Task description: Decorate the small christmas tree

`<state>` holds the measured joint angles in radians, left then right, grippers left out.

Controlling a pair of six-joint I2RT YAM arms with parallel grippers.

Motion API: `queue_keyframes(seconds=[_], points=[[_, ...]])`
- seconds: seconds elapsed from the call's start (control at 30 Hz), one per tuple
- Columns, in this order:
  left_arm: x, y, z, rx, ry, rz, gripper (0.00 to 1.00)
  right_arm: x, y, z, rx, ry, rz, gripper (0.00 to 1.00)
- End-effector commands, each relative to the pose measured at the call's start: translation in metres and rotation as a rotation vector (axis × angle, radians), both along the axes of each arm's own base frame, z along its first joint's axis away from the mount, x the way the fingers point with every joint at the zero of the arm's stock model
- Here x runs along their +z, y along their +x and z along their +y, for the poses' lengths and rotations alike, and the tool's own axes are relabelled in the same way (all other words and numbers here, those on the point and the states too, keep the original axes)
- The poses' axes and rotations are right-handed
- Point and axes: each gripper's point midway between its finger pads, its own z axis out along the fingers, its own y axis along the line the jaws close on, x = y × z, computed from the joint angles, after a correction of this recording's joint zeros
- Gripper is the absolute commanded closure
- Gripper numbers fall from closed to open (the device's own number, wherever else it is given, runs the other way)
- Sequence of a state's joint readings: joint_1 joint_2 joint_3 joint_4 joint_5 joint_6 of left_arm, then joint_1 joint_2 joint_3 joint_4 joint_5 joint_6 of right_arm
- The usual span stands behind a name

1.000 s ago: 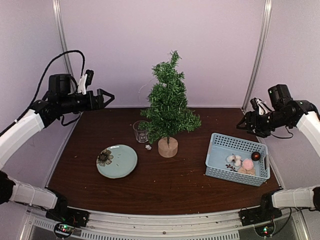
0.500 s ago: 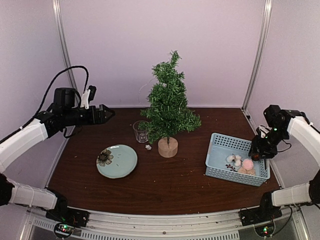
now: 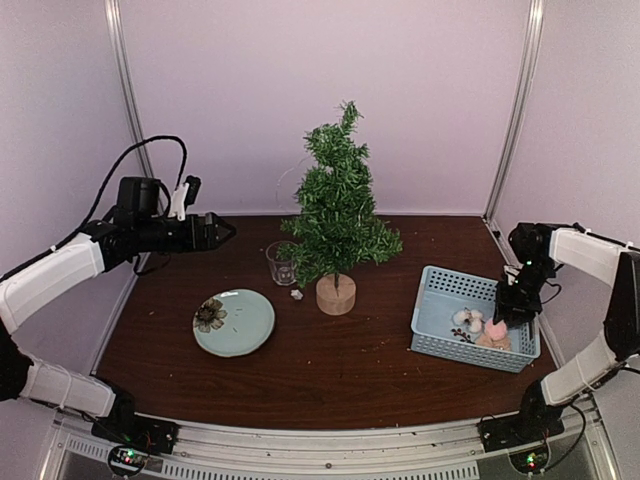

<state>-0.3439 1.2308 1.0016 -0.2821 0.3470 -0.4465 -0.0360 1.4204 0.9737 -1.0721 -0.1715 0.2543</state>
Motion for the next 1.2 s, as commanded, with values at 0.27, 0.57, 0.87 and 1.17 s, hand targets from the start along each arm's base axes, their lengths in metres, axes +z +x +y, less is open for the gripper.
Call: queue_keyframes(seconds=[0.27, 0.57, 0.87, 1.17], points=[[0.023, 0.012, -0.004, -0.01, -0.011, -0.098, 0.02, -0.005, -0.002, -0.032, -0.133, 0.008, -0.02, 0.74], [0.02, 0.016, -0.008, -0.021, -0.025, -0.087, 0.02, -0.01, 0.009, -0.021, -0.106, 0.08, -0.029, 0.75], [0.019, 0.02, -0.008, -0.01, -0.023, -0.084, 0.02, -0.021, 0.011, -0.021, -0.096, 0.084, 0.005, 0.85], [0.018, 0.024, -0.008, 0.002, -0.024, -0.075, 0.02, 0.004, 0.017, -0.014, -0.077, 0.124, -0.061, 1.0]])
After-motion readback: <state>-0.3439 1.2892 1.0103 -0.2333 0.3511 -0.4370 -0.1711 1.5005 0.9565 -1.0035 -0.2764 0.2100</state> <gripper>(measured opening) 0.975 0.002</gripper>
